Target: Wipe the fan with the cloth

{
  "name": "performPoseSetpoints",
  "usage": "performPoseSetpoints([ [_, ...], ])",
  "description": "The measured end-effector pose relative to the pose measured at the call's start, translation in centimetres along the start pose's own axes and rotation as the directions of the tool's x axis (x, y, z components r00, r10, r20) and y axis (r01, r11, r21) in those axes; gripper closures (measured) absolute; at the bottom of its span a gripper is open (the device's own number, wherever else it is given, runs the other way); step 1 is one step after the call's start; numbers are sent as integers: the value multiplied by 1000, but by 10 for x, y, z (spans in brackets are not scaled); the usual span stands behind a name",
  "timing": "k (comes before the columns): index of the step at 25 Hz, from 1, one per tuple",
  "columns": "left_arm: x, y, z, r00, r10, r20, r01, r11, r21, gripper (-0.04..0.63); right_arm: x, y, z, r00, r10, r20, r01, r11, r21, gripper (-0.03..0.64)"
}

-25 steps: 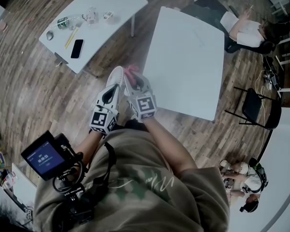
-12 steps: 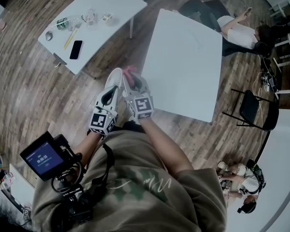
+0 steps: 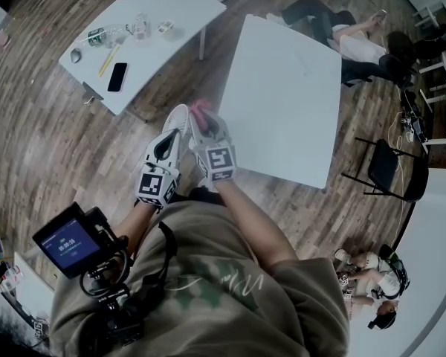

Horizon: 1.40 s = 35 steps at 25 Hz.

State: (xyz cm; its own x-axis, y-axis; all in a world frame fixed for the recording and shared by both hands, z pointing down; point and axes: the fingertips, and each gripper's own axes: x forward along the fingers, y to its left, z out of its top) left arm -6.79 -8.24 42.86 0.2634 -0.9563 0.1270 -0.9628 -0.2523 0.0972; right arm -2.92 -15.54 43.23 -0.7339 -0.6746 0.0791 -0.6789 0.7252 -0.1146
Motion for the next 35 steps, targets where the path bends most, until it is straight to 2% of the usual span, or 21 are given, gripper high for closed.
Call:
performPoseSetpoints([
  [18, 3, 13, 12, 999, 35, 25, -35, 999, -2, 576, 12, -6, -5, 999, 20, -26, -20, 1000, -14, 523],
  [35, 5, 12, 8, 999, 35, 10, -35, 999, -4, 575, 15, -25, -9, 1000, 2, -29, 0, 998, 61, 522],
])
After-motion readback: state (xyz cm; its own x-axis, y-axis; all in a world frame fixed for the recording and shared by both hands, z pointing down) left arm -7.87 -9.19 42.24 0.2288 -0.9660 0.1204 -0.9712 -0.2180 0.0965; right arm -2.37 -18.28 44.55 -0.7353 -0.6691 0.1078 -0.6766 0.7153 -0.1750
